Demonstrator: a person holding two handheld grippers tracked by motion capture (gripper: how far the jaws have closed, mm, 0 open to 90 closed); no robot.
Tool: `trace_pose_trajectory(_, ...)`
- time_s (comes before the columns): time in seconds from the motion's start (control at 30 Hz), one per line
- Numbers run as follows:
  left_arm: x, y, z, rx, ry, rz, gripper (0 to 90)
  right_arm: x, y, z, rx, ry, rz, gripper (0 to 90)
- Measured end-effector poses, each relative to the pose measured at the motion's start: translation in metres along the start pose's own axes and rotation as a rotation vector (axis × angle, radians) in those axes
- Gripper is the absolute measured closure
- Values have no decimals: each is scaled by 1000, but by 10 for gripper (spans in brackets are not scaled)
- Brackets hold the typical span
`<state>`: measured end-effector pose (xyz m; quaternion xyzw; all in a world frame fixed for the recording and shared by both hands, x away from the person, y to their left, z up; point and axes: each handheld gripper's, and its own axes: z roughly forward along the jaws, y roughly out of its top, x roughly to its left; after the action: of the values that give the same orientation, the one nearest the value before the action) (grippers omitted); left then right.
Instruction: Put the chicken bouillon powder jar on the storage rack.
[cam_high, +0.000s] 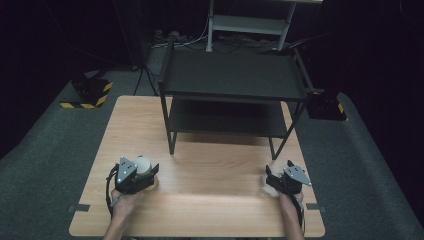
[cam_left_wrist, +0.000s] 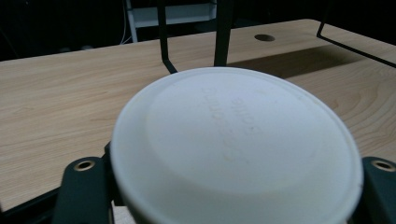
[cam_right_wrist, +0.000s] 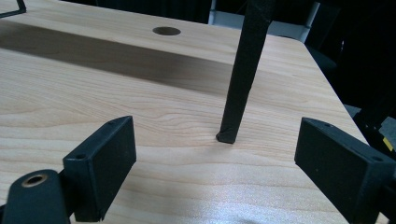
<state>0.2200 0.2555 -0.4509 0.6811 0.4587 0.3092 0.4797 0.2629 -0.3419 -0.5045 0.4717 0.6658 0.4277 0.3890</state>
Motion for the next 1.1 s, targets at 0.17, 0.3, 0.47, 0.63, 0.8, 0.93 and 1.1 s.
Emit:
trace_pose_trajectory(0.17,1,-2,0,-9,2,5,338,0,0,0,1,-1,1,119)
trace_pose_trajectory(0.3,-1,-5,0,-22,8,10,342,0,0,0,2,-2,1,119)
trace_pose_trajectory(0.47,-2,-8,0,-33,9,17,344,0,0,0,2,-2,1,119)
trace_pose_trajectory(0.63,-1,-8,0,-36,7,10,345,0,0,0,1,-1,3,119)
trace_pose_trajectory(0.8,-4,-4,1,-22,9,18,346,0,0,0,1,-1,3,119)
trace_pose_trajectory(0.93,-6,1,1,-22,-3,17,347,-1,0,0,0,1,4,119)
trace_pose_trajectory(1.1,-12,13,1,-19,-21,38,347,-2,0,0,-3,5,7,119)
